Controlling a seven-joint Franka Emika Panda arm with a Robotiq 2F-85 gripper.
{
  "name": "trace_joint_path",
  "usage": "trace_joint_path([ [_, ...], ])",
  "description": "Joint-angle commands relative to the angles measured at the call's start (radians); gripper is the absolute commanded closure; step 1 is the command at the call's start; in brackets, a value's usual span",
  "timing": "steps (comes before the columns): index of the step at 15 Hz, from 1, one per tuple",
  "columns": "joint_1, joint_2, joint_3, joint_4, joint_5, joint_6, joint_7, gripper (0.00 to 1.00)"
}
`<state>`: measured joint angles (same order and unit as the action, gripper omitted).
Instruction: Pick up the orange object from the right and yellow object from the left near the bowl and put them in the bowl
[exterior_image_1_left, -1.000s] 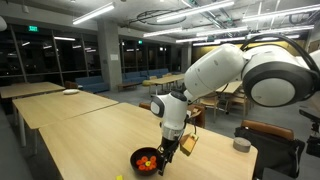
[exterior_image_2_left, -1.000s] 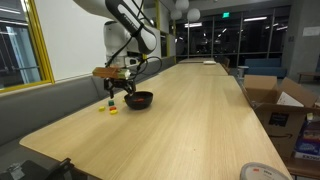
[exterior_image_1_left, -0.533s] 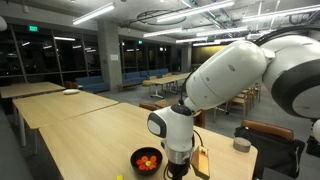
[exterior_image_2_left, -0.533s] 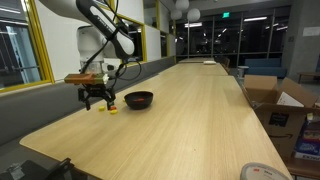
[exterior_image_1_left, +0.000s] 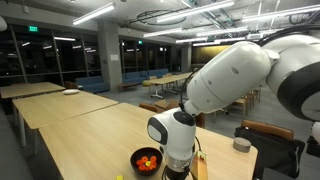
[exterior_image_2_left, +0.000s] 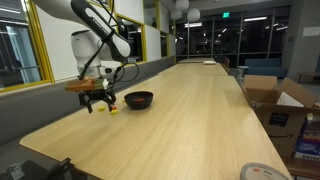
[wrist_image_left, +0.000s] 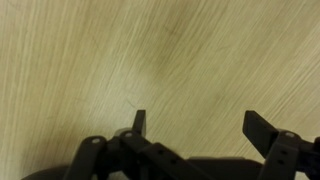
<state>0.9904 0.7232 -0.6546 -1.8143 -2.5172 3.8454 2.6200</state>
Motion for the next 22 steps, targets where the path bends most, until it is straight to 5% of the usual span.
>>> trace_joint_path([
  [1, -0.052, -0.015, 0.035, 0.001, 0.0, -0.042, -0.01, 0.0],
  [22, -0.201, 0.185, 0.13, 0.287, 0.0, 0.073, -0.133, 0.0],
])
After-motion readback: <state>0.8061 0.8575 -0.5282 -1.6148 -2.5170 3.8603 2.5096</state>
